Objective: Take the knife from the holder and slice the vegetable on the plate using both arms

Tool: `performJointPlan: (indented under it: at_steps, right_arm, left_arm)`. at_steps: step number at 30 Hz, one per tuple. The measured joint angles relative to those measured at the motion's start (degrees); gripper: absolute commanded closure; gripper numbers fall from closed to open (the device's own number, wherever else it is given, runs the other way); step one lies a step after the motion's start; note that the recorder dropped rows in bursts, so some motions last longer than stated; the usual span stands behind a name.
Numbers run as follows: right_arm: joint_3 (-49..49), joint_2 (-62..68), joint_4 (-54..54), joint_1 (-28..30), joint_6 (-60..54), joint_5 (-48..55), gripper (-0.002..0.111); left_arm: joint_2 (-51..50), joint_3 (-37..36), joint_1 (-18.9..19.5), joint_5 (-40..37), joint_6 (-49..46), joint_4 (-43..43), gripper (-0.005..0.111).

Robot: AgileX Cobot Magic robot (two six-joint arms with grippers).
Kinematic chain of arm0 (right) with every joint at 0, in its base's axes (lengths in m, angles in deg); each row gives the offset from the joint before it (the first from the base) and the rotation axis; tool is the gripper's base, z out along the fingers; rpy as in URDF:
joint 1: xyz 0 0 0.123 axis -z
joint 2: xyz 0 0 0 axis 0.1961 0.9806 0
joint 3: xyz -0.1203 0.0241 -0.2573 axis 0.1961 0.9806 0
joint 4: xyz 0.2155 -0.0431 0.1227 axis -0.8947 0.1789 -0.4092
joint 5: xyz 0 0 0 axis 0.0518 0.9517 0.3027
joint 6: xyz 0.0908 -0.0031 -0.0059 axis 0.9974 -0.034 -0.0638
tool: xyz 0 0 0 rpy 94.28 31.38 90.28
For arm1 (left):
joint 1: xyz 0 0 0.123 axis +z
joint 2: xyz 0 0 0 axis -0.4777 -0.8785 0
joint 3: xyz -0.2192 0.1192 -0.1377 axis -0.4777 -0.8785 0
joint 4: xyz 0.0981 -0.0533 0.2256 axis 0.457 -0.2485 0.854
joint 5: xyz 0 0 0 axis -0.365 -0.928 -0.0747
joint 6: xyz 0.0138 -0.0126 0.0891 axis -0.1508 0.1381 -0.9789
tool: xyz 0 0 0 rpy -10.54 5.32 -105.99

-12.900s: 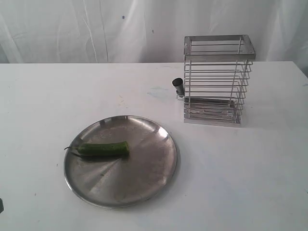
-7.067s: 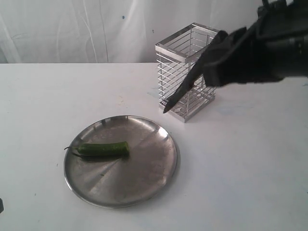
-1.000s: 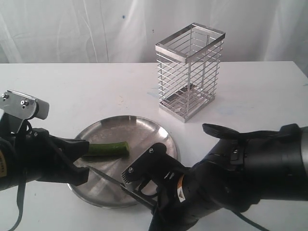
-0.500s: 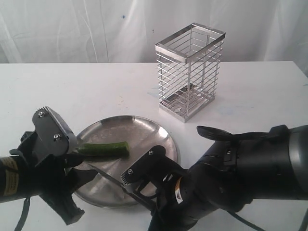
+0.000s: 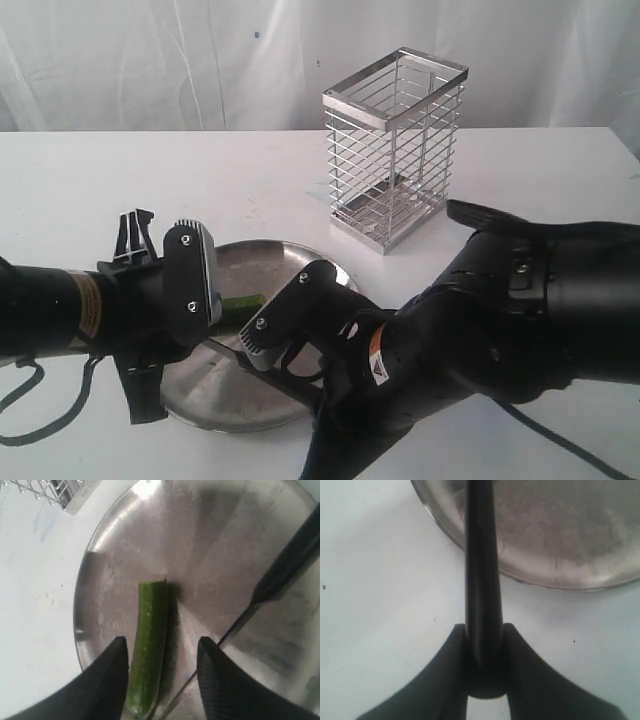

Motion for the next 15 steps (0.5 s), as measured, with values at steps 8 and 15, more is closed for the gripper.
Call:
performJointPlan:
  at_steps: [8, 15]
  right_arm:
    - [0.0, -2.8, 0.2, 0.0, -2.5, 2.7, 0.108]
    - [0.0, -5.0, 0.2, 0.0, -4.4, 5.3, 0.108]
  left_arm:
    - [-0.1, 4.0, 0.0, 0.0, -3.9, 0.0, 0.058]
    - [-1.0, 4.7, 0.0, -4.0, -5.0, 0.1, 0.058]
